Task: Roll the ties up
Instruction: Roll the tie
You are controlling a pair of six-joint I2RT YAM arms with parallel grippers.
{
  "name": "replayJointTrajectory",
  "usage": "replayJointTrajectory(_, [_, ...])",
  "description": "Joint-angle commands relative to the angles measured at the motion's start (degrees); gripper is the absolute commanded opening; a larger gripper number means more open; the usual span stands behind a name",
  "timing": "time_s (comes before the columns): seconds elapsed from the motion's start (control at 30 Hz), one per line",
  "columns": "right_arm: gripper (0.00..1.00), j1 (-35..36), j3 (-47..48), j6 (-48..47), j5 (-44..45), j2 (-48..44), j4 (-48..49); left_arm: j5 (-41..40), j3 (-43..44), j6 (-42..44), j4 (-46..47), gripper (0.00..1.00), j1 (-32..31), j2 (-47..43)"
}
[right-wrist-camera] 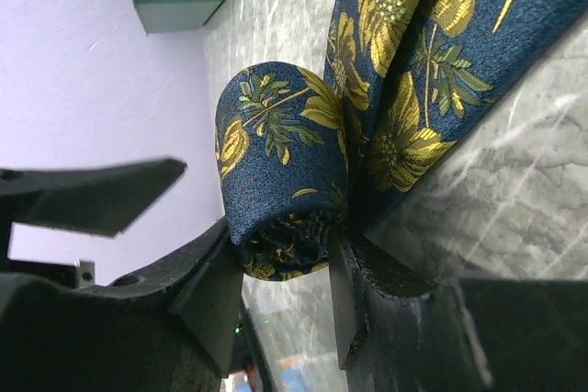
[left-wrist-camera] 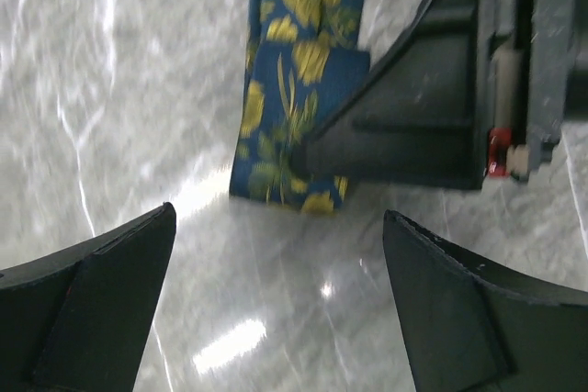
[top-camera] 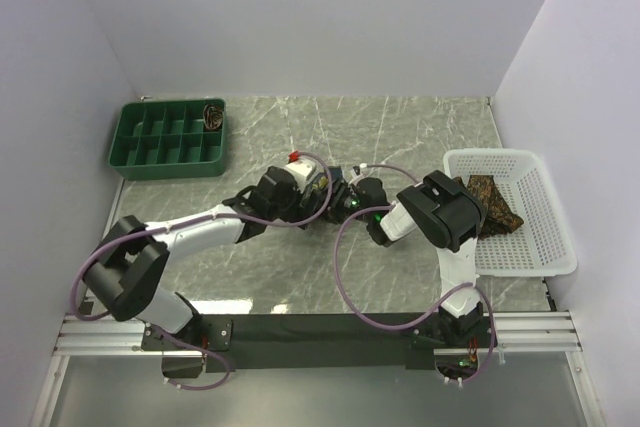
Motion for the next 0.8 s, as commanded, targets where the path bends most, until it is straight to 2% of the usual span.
replayJointTrajectory(0.0, [0.00, -0.49, -1.54, 1.19, -3.56, 3.07, -6.99, 1.93, 3.74, 5.50, 3.29, 0.99, -0.12, 2.97])
replayJointTrajectory(0.13, [0.00, -0.93, -1.63, 2.07, -4.79, 3.42, -6.02, 5.10, 5.58, 9.35, 2.42, 0.99, 0.05, 6.23])
replayJointTrajectory(0.37, [0.00, -1.64, -1.28, 2.77, -6.37, 3.77, -5.94, 8.18, 5.33, 10.25, 4.26, 0.94, 0.58, 7.82])
replayJointTrajectory(0.5, [0.00, -1.72, -1.01, 2.51, -6.82, 3.51, -6.72, 9.93, 5.59, 10.60, 4.61, 0.88, 1.37, 8.78])
replayJointTrajectory(0.6, [0.00, -1.81, -0.57, 2.33, -7.69, 3.42, -7.08, 11.87, 6.11, 10.43, 4.53, 0.79, 2.34, 9.83])
replayJointTrajectory(0.77, [0.00, -1.72, -0.92, 3.21, -8.13, 3.25, -6.11, 13.63, 6.64, 9.82, 4.44, 0.78, 3.22, 11.15])
